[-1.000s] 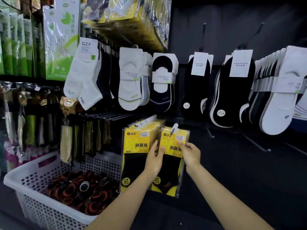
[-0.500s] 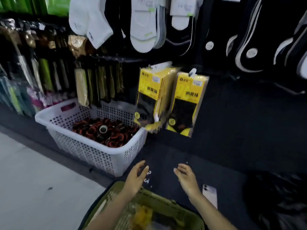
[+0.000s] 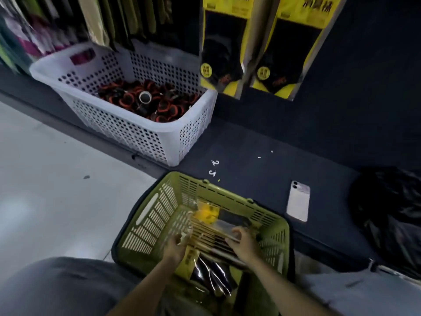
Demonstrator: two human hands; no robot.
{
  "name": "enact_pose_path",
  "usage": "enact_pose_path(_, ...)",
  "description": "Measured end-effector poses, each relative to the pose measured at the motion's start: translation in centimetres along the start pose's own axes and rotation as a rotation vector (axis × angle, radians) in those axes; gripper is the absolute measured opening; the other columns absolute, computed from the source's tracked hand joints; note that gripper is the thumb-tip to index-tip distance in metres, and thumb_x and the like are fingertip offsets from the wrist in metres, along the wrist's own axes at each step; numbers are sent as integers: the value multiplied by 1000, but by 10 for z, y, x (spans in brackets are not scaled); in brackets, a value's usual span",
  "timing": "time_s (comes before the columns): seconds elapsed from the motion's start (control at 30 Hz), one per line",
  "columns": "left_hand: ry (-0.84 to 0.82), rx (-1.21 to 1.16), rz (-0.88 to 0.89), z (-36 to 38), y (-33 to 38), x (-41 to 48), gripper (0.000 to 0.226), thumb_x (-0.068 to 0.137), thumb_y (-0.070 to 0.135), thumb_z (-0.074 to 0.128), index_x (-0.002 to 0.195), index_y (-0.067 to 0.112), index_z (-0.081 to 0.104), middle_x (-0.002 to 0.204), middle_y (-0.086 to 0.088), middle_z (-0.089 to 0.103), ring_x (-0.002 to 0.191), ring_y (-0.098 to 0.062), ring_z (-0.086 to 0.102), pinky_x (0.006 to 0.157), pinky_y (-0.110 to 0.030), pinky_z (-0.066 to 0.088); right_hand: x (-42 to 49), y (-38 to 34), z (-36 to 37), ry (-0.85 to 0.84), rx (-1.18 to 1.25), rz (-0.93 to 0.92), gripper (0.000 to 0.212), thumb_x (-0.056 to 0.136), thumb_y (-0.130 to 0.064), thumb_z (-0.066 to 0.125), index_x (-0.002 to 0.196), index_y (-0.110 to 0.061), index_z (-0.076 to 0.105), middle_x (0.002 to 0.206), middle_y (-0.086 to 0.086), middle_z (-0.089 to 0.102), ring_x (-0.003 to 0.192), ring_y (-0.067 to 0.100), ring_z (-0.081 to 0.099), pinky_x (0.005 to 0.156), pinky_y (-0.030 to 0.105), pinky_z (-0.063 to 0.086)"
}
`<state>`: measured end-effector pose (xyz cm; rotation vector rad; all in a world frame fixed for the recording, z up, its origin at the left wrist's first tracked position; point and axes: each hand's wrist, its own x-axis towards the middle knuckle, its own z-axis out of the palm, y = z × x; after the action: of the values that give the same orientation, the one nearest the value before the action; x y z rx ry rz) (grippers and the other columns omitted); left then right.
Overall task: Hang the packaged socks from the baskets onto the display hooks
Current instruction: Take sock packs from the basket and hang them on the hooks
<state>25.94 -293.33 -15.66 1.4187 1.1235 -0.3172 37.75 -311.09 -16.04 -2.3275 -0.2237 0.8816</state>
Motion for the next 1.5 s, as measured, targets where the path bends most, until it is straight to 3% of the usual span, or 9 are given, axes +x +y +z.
enact_pose_path(0.17, 31, 22, -45, 13, 6, 13, 51, 95, 43, 48, 136, 12, 47, 134, -13, 53, 112, -24, 53, 80, -28, 40, 18, 6, -4, 26, -263, -7, 42, 95, -44, 50, 125, -17, 59, 127, 3, 53, 117, 23, 50, 92, 31, 43)
enact_pose_path(0.3, 47, 76, -16, 20, 9, 29, 54, 92, 53, 45, 134, 19, 49, 134, -13, 52, 118, -28, 51, 99, -41, 41, 32, 17, 0, 39, -172, 123, 35, 100, -36, 45, 119, -12, 62, 126, 11, 51, 110, 28, 54, 90, 37, 48)
enact_pose_path(0.47, -45, -102, -49, 28, 26, 54, 52, 95, 44, 47, 120, 0, 57, 118, -20, 62, 107, -33, 60, 98, -47, 47, 46, 30, 11, 253, 200, 473, 52, 91, -30, 63, 128, 3, 50, 131, 23, 52, 114, 37, 55, 90, 44, 50)
enact_pose_path(0.57, -43, -135, -108, 30, 28, 72, 52, 94, 44, 49, 112, -4, 60, 114, -24, 62, 107, -37, 59, 96, -48, 47, 52, 32, 10, 221, 479, 717, 80, 88, -37, 66, 145, 3, 27, 151, 23, 30, 136, 38, 36, 106, 46, 39)
enact_pose_path(0.7, -14, -228, -156, 30, 28, 92, 39, 90, 33, 61, 103, -3, 62, 112, -26, 63, 98, -36, 61, 84, -41, 49, 58, 40, 7, 160, 638, 790, 82, 87, -35, 67, 148, -2, 24, 155, 19, 25, 140, 36, 29, 107, 46, 36)
enact_pose_path(0.83, 25, -246, -248, 33, 26, 101, 32, 86, 38, 66, 82, 6, 61, 104, -23, 65, 96, -35, 62, 91, -50, 50, 58, 46, 11, 148, 567, 732, 81, 84, -31, 72, 146, 0, 30, 151, 19, 33, 136, 36, 37, 104, 44, 42)
enact_pose_path(1.17, 149, -679, -68, 19, 20, 61, 53, 92, 21, 59, 138, 13, 35, 128, -16, 54, 116, -38, 54, 100, -55, 43, 33, 30, 16, -13, 510, 574, 68, 75, -16, 81, 130, 4, 46, 132, 18, 55, 114, 28, 56, 80, 34, 51)
enact_pose_path(1.4, 196, -625, 197, 3, 21, 3, 12, 92, 27, 58, 98, 21, 49, 108, -18, 51, 100, -37, 54, 93, -56, 46, -2, -3, 18, 43, 228, 315, 110, 68, -35, 85, 150, -8, 16, 152, 16, 29, 138, 31, 34, 110, 44, 37)
enact_pose_path(1.5, 191, -592, 291, -3, 22, -18, 28, 91, 30, 58, 108, 13, 45, 111, -19, 55, 103, -37, 56, 94, -58, 46, -10, -28, 4, 56, 179, 54, 102, 71, -43, 80, 150, -19, 20, 155, 8, 23, 141, 27, 27, 109, 36, 35)
